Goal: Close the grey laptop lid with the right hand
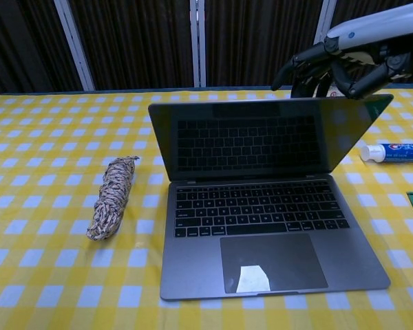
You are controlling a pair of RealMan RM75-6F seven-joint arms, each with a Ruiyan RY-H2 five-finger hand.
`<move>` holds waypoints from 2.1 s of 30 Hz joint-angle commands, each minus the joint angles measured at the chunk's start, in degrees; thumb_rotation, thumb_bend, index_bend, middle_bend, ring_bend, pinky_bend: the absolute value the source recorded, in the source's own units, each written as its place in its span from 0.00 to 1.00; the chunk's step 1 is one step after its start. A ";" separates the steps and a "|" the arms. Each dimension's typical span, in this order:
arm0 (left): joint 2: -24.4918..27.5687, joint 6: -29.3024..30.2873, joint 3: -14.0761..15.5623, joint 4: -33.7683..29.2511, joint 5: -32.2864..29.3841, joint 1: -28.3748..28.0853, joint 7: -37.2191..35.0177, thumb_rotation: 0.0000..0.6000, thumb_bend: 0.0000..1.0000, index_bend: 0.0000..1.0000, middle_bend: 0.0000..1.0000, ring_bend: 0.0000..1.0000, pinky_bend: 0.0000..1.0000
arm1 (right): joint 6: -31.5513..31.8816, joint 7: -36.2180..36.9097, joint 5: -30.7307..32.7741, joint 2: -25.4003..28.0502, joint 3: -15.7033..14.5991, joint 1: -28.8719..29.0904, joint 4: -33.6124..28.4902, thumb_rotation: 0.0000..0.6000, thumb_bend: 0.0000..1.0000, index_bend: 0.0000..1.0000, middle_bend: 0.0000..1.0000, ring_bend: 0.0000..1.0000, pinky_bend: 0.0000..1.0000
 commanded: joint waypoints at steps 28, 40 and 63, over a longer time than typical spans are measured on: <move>0.25 0.25 0.68 -0.30 1.11 0.11 -0.80 1.00 0.00 0.00 0.00 0.00 0.00 | 9.60 -28.79 -27.05 -8.47 -16.02 -4.29 7.92 1.00 1.00 0.18 0.27 0.24 0.28; 0.02 -0.10 0.70 -0.10 0.82 -0.08 -0.55 1.00 0.00 0.00 0.00 0.00 0.00 | 11.12 -29.96 -28.64 -12.71 -19.53 -4.06 13.04 1.00 1.00 0.18 0.26 0.24 0.28; -0.25 -0.47 0.88 0.16 0.62 -0.21 -0.44 1.00 0.00 0.00 0.00 0.00 0.00 | 17.53 -29.79 -28.17 -13.93 -21.40 -4.68 15.31 1.00 1.00 0.18 0.24 0.22 0.20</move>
